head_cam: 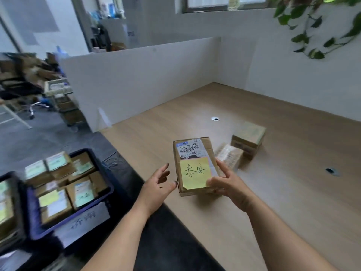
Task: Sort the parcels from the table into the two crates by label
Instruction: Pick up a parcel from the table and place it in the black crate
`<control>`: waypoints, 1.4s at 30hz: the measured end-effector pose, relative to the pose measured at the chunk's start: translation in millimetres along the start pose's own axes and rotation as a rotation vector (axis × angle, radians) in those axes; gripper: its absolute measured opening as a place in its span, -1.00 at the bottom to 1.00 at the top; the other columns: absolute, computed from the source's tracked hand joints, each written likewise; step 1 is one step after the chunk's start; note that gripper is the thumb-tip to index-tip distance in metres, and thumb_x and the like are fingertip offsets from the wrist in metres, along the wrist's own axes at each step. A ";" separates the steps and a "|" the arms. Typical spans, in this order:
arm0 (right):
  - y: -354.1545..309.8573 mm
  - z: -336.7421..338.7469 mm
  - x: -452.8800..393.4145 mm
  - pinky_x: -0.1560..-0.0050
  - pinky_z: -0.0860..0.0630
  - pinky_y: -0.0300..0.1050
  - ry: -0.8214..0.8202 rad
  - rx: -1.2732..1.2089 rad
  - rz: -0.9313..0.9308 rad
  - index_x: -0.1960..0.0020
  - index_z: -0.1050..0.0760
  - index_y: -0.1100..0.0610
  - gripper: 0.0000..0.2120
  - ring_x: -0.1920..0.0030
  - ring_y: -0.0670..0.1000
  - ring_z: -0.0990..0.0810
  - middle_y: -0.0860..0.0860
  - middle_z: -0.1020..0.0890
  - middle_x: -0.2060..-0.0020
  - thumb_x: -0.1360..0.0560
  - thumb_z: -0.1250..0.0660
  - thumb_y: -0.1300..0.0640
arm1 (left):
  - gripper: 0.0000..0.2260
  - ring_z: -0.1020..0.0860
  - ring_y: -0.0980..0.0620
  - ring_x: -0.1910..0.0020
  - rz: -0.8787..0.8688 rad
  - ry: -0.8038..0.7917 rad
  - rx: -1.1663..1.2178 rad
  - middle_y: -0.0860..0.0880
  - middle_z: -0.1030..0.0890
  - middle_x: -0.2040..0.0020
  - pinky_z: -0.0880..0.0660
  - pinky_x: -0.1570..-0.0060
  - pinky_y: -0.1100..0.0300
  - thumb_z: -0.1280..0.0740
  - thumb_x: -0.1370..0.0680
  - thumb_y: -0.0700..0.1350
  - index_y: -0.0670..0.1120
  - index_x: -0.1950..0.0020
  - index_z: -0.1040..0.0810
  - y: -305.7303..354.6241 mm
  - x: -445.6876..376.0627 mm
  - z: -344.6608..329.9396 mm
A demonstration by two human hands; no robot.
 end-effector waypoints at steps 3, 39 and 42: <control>-1.6 -42.2 -19.2 0.11 -0.50 -0.09 -0.045 0.072 -0.014 -0.43 -0.31 -0.24 -0.11 0.14 -0.01 -0.62 0.03 -0.72 0.03 -0.13 -0.48 0.05 | -0.41 -0.45 0.12 -0.24 0.018 0.044 -0.011 0.08 -0.48 -0.30 -0.36 -0.20 0.23 -0.42 -0.51 -0.06 0.11 -0.49 -0.28 -21.3 10.8 41.0; 60.3 -501.8 -226.8 -0.26 -0.50 0.18 -0.767 0.248 -0.209 -0.26 -0.33 -0.46 -0.30 -0.13 0.05 -0.64 -0.05 -0.67 -0.10 -0.25 -0.50 -0.01 | -0.52 -0.36 0.17 -0.33 0.521 0.569 0.021 0.12 -0.41 -0.39 -0.29 -0.21 0.29 -0.35 -0.55 -0.08 0.13 -0.45 -0.34 -225.1 67.5 377.2; 59.6 -524.6 -246.9 -0.25 -0.51 0.18 -0.798 0.276 -0.199 -0.34 -0.30 -0.40 -0.28 -0.11 0.07 -0.64 -0.02 -0.69 -0.07 -0.31 -0.49 0.05 | -0.50 -0.36 0.12 -0.37 0.547 0.581 0.029 0.08 -0.40 -0.41 -0.30 -0.29 0.23 -0.35 -0.55 -0.08 0.14 -0.46 -0.31 -234.9 55.6 393.2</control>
Point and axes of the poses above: each hand's wrist, its own x-axis away from the middle knuckle, its own z-axis out of the back of the hand, y = z × x, the point moved 1 cm from there along -x, towards the middle knuckle
